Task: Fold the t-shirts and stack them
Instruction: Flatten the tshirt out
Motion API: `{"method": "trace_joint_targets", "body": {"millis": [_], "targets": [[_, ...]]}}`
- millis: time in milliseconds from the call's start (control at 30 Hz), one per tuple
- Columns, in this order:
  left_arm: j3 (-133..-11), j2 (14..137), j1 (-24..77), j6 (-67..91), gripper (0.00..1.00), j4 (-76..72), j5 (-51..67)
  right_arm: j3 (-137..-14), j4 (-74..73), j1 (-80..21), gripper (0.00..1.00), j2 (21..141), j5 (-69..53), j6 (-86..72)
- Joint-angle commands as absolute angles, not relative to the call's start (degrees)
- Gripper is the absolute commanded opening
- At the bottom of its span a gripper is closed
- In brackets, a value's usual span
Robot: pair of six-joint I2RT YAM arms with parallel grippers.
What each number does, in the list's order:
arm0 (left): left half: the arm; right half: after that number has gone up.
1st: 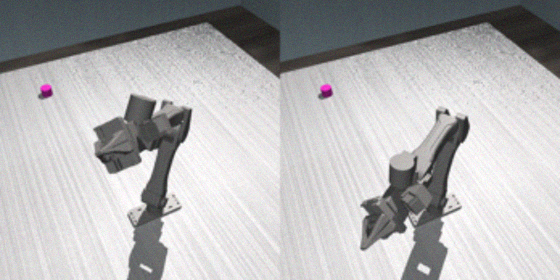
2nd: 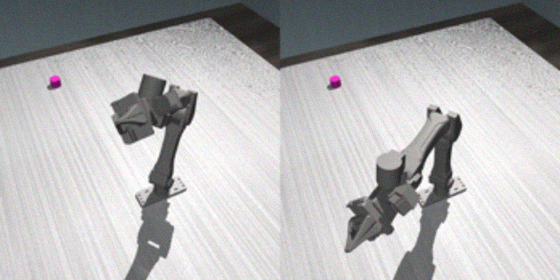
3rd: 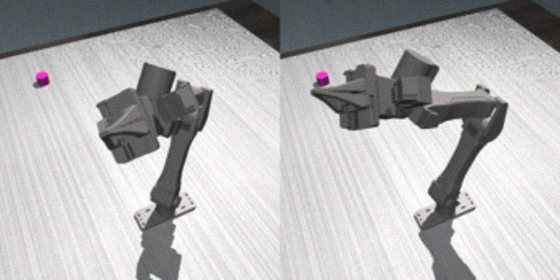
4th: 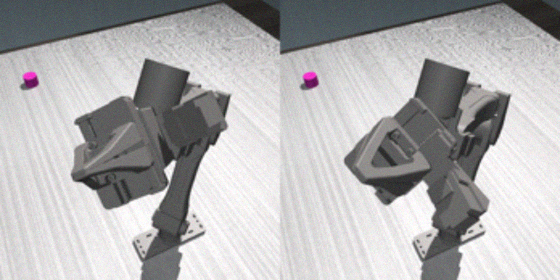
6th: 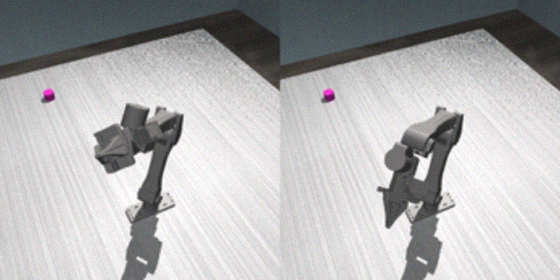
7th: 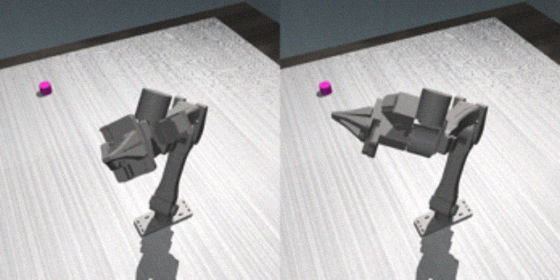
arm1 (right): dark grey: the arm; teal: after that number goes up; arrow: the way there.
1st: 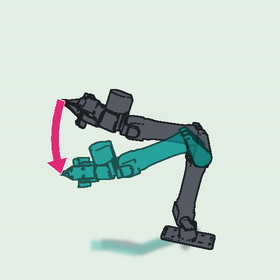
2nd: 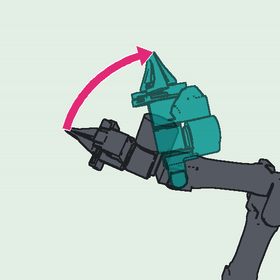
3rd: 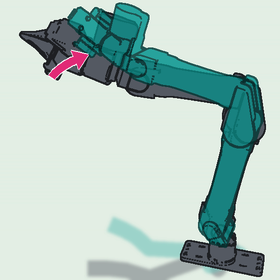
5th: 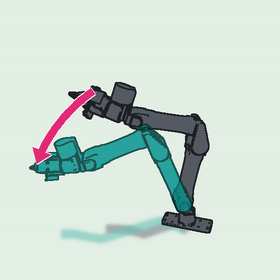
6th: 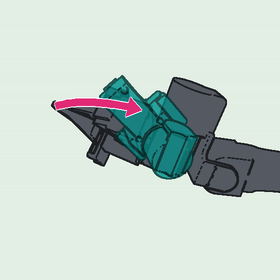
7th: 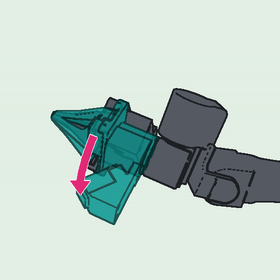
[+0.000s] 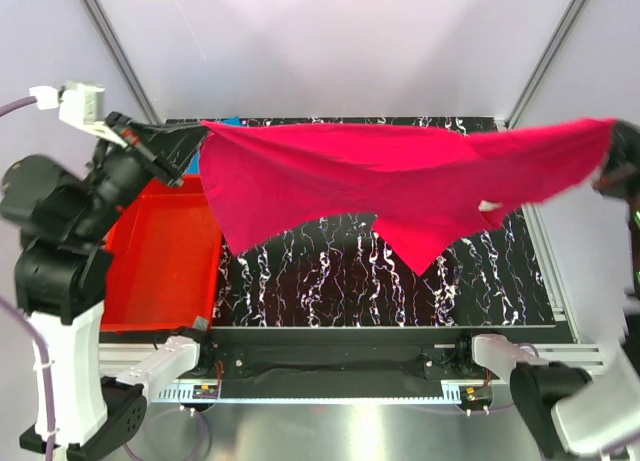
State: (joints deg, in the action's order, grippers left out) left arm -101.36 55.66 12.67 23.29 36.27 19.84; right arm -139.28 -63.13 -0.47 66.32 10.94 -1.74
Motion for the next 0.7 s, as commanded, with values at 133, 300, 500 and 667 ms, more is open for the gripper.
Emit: {"method": "trace_joint_targets", "body": {"millis": [133, 300, 500, 667], "targets": [[-107.05, 51.69, 12.57, 28.91, 0.00, 34.97, 29.36, -140.17, -66.00, -0.53, 0.00, 57.58, 12.83, -5.89], [-111.53, 53.08, 12.57, 29.27, 0.00, 40.25, 28.47, -144.49, -64.61, -0.62, 0.00, 56.87, 15.73, -4.57], [-112.41, 54.49, 12.57, 30.06, 0.00, 37.62, 28.48, -141.15, -51.34, -1.32, 0.00, 57.82, 17.92, 1.39], [-109.45, 59.23, 12.57, 29.00, 0.00, 36.04, 25.67, -143.09, -45.18, -3.95, 0.00, 65.90, 21.17, 10.43]]}}
